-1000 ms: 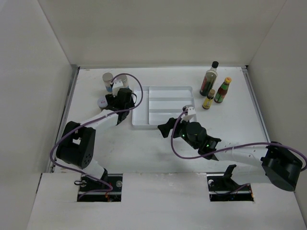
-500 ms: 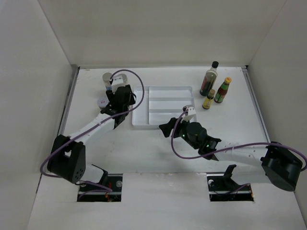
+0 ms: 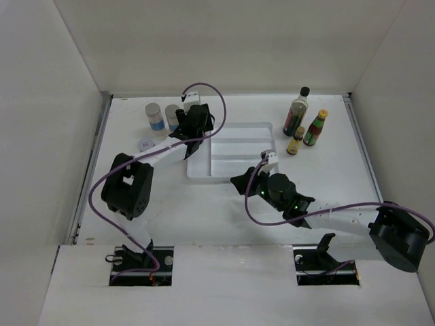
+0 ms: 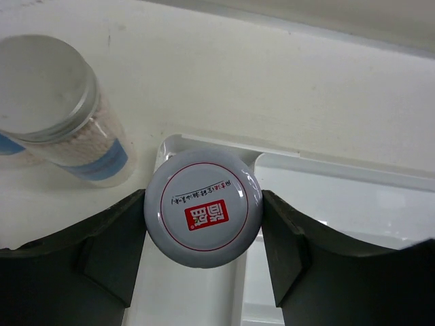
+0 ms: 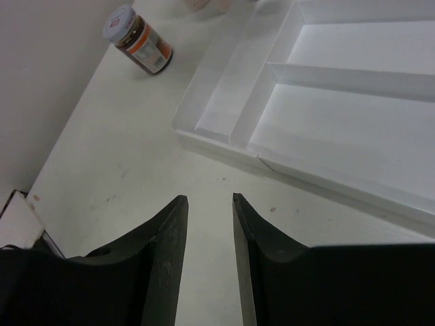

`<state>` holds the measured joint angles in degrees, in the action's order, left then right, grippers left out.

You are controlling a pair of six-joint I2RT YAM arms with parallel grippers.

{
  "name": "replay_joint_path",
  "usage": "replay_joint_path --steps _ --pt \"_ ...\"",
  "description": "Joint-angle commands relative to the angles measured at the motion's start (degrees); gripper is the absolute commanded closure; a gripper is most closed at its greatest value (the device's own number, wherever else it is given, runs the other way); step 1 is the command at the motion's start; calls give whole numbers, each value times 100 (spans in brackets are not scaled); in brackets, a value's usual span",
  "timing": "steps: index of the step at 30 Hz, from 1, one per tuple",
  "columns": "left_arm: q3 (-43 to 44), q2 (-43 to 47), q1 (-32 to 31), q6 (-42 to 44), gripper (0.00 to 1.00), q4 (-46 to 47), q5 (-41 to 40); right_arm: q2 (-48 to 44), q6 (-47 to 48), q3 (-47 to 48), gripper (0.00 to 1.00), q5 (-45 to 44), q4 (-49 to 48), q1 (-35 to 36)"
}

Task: Organize the condiment bottles

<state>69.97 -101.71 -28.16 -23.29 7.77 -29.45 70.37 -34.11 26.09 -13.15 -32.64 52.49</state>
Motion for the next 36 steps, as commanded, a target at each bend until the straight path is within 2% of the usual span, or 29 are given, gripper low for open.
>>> replay_joint_path --steps 1,5,9,13,16,20,23,28,31,36 --pt "596 -93 17 52 65 559 10 -208 -8 -60 59 75 -453 -112" --pt "684 -428 17 52 60 568 -17 -278 -43 -112 54 75 -453 -200" --pt "553 -552 8 53 45 620 -96 -313 -78 -148 47 75 -453 -270" --pt "184 -87 -88 87 26 962 -87 -287 -105 -139 34 110 -453 -288" --pt "-377 589 -211 315 18 1498 -113 -243 -114 -113 27 207 -453 -288" --pt "-1317 1643 -299 343 16 1728 -446 -260 -114 -121 19 207 -471 -288" --pt "-2117 2391 -203 238 16 1640 -885 -269 -114 -139 18 207 -515 -288" --pt "-3024 3376 525 -271 15 649 -1256 -173 -122 -113 16 260 -550 -270" --pt "-3104 3325 1070 -422 12 234 -1063 -94 -122 -86 12 277 -550 -270" --pt "-2955 2623 1467 -457 11 540 -650 21 -122 -69 7 278 -603 -270"
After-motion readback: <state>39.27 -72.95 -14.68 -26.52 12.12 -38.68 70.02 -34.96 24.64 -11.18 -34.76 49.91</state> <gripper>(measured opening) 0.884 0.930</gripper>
